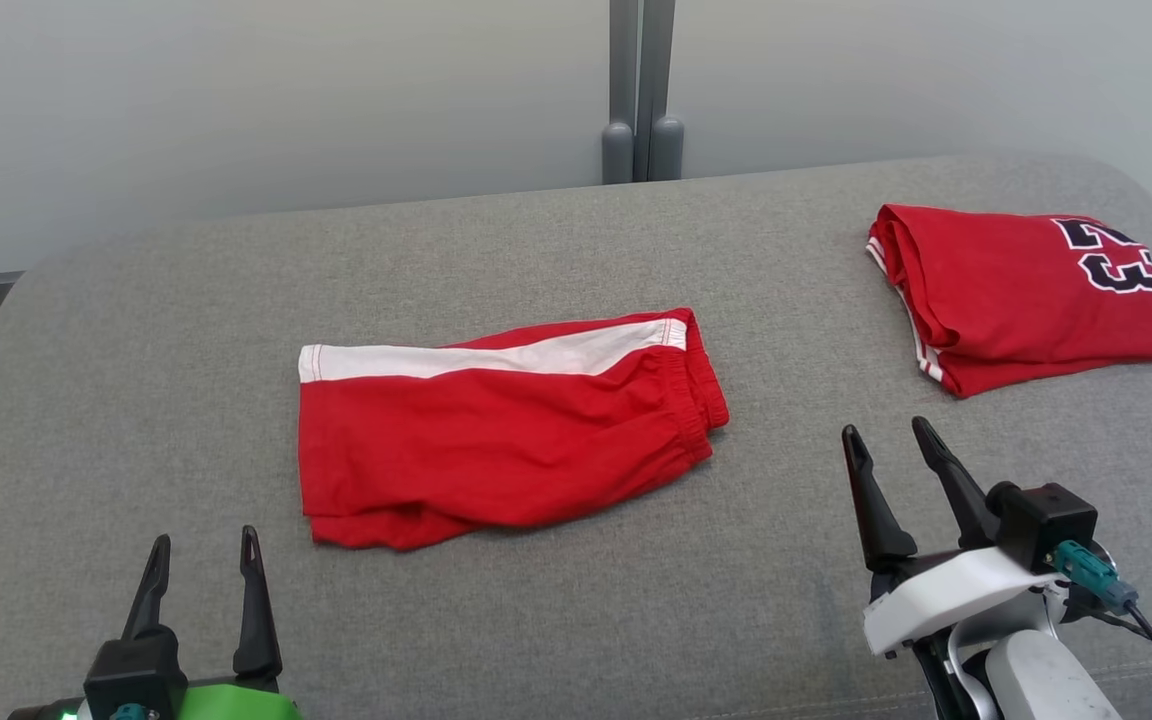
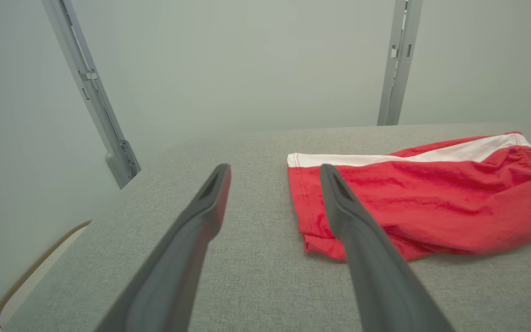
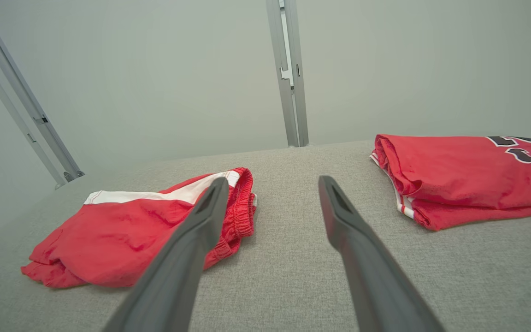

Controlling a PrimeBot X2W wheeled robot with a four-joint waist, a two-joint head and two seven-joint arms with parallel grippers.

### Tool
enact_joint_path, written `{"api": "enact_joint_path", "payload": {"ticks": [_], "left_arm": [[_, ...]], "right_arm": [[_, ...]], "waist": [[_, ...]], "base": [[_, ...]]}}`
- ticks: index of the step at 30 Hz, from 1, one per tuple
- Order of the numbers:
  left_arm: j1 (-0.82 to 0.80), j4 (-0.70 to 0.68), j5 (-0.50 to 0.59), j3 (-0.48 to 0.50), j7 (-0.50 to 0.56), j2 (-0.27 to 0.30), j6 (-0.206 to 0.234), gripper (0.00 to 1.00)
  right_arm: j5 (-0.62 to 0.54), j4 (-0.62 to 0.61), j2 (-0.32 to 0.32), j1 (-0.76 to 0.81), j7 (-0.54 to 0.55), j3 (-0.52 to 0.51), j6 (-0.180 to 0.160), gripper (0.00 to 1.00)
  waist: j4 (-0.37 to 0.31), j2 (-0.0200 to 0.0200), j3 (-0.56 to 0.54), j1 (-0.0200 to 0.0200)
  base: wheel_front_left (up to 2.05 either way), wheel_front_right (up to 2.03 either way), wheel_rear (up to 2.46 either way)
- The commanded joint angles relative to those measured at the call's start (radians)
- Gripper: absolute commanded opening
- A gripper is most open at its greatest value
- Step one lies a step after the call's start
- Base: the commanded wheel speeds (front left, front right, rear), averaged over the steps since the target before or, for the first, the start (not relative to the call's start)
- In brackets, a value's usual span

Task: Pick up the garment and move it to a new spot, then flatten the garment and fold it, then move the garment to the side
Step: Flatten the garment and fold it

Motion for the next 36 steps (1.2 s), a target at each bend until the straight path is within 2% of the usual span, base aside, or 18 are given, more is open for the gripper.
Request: {"api": "enact_joint_path", "payload": {"ticks": [1,36], "left_arm": [[0.012,-0.009,0.008,-0.001,0.0,0.005,-0.007,1.0],[0.021,-0.019,0.023,0.01,0.0,-0.003,-0.021,1.0]], "right_arm": [[-0.009,-0.009,0.002,0.012,0.001,-0.004,0.0,1.0],[-0.047,-0.044,0.029,0.039,0.039,-0.029,0.0,1.0]], "waist": [[0.002,0.0,-0.003,0.0],[0.009,0.0,0.009,0.0]], "base": [[0.0,0.0,0.0],[0.0,0.0,0.0]]}}
